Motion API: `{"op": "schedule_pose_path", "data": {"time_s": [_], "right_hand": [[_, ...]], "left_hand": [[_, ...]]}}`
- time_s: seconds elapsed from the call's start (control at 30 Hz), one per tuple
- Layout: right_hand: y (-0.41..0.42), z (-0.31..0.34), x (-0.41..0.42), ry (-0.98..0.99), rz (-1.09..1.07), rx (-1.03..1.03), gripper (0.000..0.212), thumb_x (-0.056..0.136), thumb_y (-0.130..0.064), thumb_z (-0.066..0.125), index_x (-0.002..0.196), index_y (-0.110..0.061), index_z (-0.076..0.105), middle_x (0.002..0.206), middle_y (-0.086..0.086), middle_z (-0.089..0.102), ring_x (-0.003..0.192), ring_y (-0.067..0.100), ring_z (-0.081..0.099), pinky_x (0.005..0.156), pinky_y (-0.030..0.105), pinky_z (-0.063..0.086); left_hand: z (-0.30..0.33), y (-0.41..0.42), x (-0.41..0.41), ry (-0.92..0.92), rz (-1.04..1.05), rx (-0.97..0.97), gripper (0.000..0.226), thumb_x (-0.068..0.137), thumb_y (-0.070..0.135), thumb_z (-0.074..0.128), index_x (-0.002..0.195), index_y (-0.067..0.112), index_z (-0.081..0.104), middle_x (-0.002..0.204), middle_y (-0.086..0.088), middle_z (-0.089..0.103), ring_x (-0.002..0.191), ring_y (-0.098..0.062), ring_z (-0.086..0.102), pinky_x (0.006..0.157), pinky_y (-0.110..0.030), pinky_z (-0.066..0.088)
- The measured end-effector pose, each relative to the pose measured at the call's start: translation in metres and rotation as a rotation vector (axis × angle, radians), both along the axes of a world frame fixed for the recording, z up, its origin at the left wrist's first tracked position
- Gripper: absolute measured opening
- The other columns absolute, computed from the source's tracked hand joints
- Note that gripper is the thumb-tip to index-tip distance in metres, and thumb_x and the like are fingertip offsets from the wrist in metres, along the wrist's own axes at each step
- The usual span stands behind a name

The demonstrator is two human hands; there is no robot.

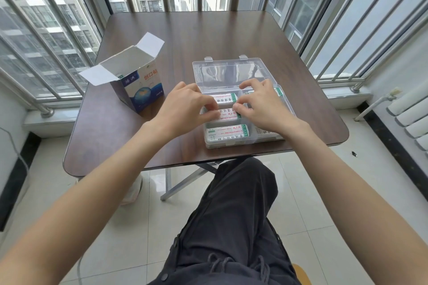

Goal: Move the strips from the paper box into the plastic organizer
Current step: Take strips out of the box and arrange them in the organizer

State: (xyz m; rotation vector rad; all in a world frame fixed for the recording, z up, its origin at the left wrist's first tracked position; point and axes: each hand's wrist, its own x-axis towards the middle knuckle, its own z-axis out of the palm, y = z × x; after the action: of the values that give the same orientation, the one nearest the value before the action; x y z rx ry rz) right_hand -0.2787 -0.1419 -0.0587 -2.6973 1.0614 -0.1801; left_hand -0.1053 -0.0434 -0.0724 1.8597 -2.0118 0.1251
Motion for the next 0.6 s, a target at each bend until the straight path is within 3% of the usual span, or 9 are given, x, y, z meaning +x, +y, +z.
{"op": "schedule_pose_path", "data": {"time_s": [0.17,0.27,0.37,0.43,0.5,0.6], "right_hand": [[-0.002,0.011,-0.007,-0.163,0.013,0.056,0.023,0.094,-0.031,0.054,0.099,-0.017,0.071,0.125,0.003,0.054,0.122,0.023,0.04,0.101,0.034,0.03],[0.001,0.03,0.0,-0.442,0.025,0.176,0.016,0.093,-0.021,0.056,0.094,-0.015,0.072,0.104,0.0,0.066,0.099,0.014,0.06,0.09,0.029,0.045],[0.007,0.046,0.026,-0.659,0.086,0.356,0.016,0.092,-0.01,0.056,0.097,-0.011,0.07,0.09,0.001,0.071,0.085,0.008,0.066,0.083,0.021,0.051],[0.012,0.051,0.053,-0.701,0.157,0.386,0.016,0.092,-0.009,0.056,0.098,-0.01,0.07,0.09,0.002,0.072,0.084,0.008,0.067,0.083,0.02,0.052],[0.015,0.052,0.082,-0.667,0.227,0.281,0.015,0.09,-0.012,0.059,0.098,-0.015,0.071,0.093,-0.003,0.071,0.089,0.008,0.065,0.087,0.021,0.049],[0.016,0.053,0.123,-0.53,0.342,0.062,0.02,0.089,-0.016,0.059,0.106,-0.015,0.068,0.107,-0.001,0.068,0.104,0.016,0.057,0.091,0.022,0.039]], "left_hand": [[0.006,0.006,0.003,0.021,-0.017,-0.06,0.024,0.088,0.041,0.059,0.093,0.023,0.073,0.09,0.005,0.072,0.084,-0.012,0.054,0.069,-0.025,0.034],[0.02,0.021,0.012,0.046,-0.002,-0.236,0.02,0.089,0.035,0.061,0.088,0.019,0.073,0.084,0.005,0.071,0.078,-0.014,0.054,0.064,-0.024,0.039],[0.034,0.039,0.042,0.049,0.149,-0.462,0.022,0.088,0.035,0.061,0.099,0.019,0.07,0.091,0.004,0.07,0.089,-0.021,0.054,0.081,-0.033,0.042],[0.04,0.047,0.068,-0.009,0.327,-0.388,0.047,0.08,0.047,0.063,0.119,0.02,0.061,0.117,-0.001,0.063,0.111,-0.026,0.048,0.095,-0.039,0.035],[0.041,0.053,0.092,-0.019,0.493,-0.175,0.082,0.07,0.06,0.068,0.137,0.018,0.043,0.138,-0.008,0.046,0.127,-0.031,0.037,0.106,-0.043,0.026],[0.036,0.056,0.116,0.116,0.657,0.113,0.106,0.063,0.066,0.072,0.146,0.016,0.027,0.146,-0.013,0.035,0.134,-0.031,0.032,0.109,-0.045,0.026]]}}
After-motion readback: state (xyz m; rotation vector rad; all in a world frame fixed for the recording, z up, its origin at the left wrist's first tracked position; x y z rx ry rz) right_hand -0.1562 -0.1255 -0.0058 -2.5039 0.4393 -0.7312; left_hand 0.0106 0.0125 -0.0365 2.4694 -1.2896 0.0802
